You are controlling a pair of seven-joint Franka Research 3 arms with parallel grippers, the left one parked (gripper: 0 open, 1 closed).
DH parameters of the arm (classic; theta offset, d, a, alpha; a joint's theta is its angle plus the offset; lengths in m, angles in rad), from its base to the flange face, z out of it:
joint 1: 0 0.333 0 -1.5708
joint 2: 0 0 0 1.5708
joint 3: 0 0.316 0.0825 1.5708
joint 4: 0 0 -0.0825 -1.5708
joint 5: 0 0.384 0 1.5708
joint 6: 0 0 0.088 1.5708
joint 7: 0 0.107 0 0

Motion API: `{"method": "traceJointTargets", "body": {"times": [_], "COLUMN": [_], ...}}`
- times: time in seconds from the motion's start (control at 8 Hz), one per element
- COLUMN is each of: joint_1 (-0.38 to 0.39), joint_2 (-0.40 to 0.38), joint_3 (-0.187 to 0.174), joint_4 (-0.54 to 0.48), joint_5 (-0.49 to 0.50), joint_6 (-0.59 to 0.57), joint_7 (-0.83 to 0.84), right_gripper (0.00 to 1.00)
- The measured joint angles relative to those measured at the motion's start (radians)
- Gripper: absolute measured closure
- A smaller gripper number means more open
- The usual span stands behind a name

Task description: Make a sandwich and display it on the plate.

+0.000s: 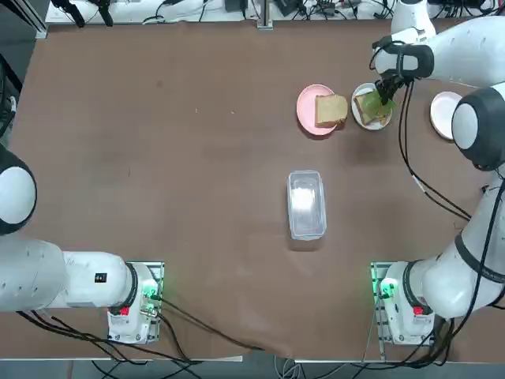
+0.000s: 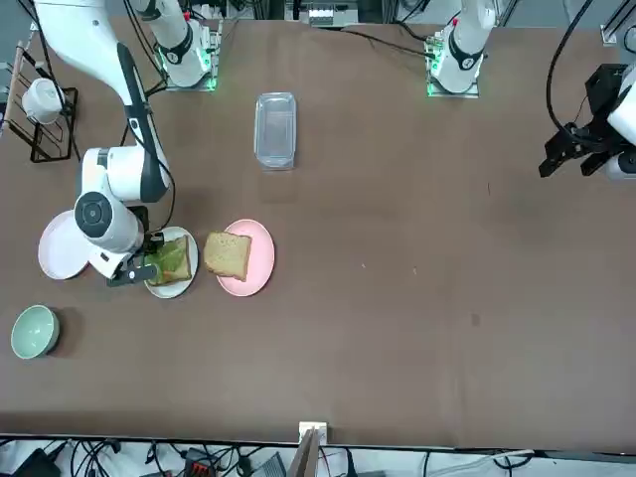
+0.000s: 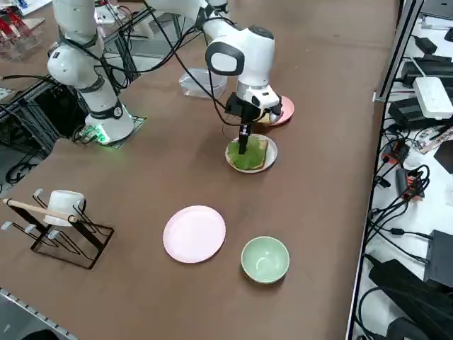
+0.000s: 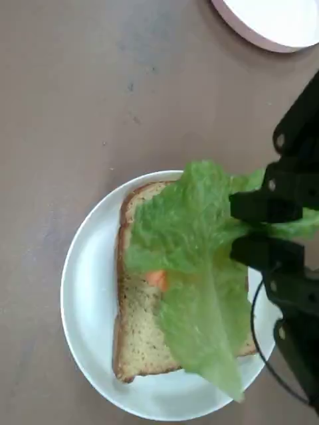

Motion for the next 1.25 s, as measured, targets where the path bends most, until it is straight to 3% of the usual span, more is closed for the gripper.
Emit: {"method": "traceJointTargets", "body": {"times": [0.12, 0.62, 0.75, 1.0, 1.25], "joint_1": [0.000, 0.001, 0.001, 0.004, 0.014], "joint_2": [0.004, 0.004, -0.005, -0.031, -0.046], "joint_3": [0.000, 0.000, 0.000, 0.001, 0.003], "joint_4": [0.000, 0.008, 0.019, 0.068, 0.131], "joint_5": [0.000, 0.000, 0.000, 0.007, 0.103], "joint_6": [0.000, 0.000, -0.005, -0.069, -0.146], "joint_7": [0.000, 0.000, 0.000, 0.000, 0.001], "right_gripper": [0.81, 0.11, 0.00, 0.00, 0.00]}}
